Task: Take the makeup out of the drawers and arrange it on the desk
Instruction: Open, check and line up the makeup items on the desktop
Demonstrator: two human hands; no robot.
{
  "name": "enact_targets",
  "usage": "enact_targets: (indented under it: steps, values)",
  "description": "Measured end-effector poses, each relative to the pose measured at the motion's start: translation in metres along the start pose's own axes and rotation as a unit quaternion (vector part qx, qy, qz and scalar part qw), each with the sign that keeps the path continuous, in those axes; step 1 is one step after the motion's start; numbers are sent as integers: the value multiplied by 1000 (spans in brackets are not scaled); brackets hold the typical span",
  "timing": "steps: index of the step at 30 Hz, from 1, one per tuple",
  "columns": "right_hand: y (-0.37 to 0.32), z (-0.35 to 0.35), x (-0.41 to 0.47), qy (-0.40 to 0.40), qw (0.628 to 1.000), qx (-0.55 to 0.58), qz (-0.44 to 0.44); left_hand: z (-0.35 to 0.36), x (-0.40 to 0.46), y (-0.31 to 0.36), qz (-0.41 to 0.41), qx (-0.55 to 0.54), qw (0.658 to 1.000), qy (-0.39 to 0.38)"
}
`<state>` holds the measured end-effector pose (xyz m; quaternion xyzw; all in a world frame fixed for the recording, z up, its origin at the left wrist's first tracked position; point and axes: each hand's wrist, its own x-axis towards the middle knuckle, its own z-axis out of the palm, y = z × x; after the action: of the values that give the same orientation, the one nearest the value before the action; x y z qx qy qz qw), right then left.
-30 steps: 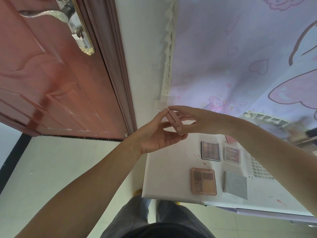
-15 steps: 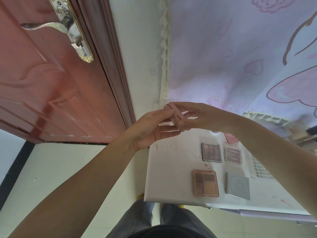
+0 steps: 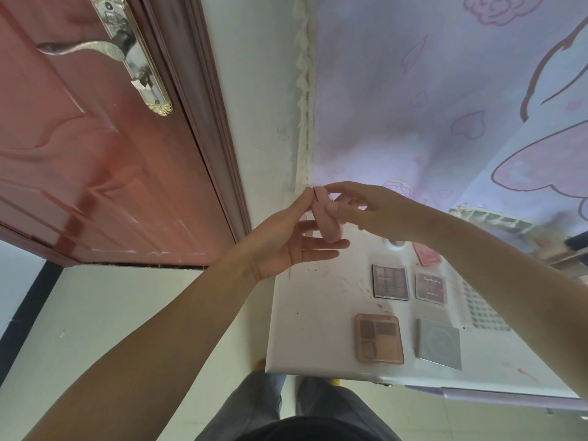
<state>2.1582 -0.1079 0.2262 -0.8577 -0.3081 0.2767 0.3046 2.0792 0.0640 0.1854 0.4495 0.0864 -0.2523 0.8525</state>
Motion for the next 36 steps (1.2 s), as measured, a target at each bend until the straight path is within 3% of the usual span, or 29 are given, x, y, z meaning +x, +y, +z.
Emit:
enact_targets:
  steps: [6, 13, 23, 27, 32, 36]
  values:
    - [-15, -11, -5, -39, 993, -81, -77, -2, 4, 1, -66, -128, 988, 60]
    - [-15, -5, 6, -36, 994, -82, -63, 4, 4, 1, -54, -128, 990, -1]
    - [-17, -6, 11, -79, 984, -139, -84, 3, 7, -8, -38, -120, 991, 49]
    - [-12, -13, 11, -91, 989, -94, -69, -6, 7, -13, -56, -144, 988, 16]
    - [-7, -24, 16, -173, 985, 23, 2, -25, 6, -28, -114, -209, 971, -25]
    - [13, -22, 28, -79, 980, 178, 46, -44, 6, -49, -116, -235, 965, -26]
